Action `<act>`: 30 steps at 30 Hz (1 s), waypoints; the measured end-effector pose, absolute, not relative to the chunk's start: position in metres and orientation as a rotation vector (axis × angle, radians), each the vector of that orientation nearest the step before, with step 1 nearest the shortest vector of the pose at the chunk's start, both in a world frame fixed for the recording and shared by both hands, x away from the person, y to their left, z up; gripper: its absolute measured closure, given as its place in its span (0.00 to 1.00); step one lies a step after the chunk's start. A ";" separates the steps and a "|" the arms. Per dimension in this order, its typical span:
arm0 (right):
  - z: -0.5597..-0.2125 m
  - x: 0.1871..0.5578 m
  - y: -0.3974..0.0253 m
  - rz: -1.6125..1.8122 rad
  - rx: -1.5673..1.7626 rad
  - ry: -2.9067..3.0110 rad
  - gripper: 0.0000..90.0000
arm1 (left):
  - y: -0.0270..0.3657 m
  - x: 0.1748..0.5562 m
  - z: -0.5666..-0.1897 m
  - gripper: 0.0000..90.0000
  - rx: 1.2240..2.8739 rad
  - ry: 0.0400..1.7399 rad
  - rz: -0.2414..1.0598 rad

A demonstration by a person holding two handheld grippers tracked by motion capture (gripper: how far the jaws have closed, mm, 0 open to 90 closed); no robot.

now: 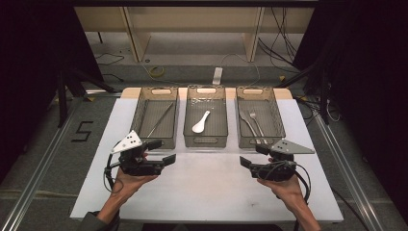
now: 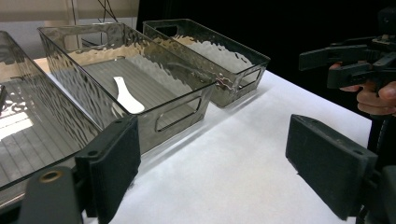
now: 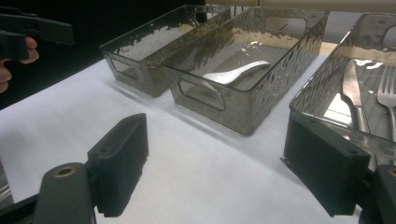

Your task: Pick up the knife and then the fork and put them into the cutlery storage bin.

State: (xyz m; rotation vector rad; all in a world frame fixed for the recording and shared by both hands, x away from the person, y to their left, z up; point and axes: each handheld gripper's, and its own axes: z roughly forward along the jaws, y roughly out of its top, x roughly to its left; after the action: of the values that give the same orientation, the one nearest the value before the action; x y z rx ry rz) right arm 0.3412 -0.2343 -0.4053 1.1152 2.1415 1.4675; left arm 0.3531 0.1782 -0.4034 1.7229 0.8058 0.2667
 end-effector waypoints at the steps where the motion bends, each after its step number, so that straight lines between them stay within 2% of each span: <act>1: -0.406 0.339 -0.235 1.472 1.115 2.136 0.25 | 0.178 0.353 -0.403 0.19 1.723 0.805 0.266; 30: -0.426 0.311 -0.252 1.477 1.148 2.085 0.24 | 0.175 0.352 -0.404 0.19 1.741 0.785 0.234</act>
State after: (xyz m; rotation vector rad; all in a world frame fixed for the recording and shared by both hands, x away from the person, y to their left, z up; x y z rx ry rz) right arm 0.3109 -0.2523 -0.4258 1.1484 2.0847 1.4765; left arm 0.3519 0.1754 -0.4042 1.7409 0.7848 0.2339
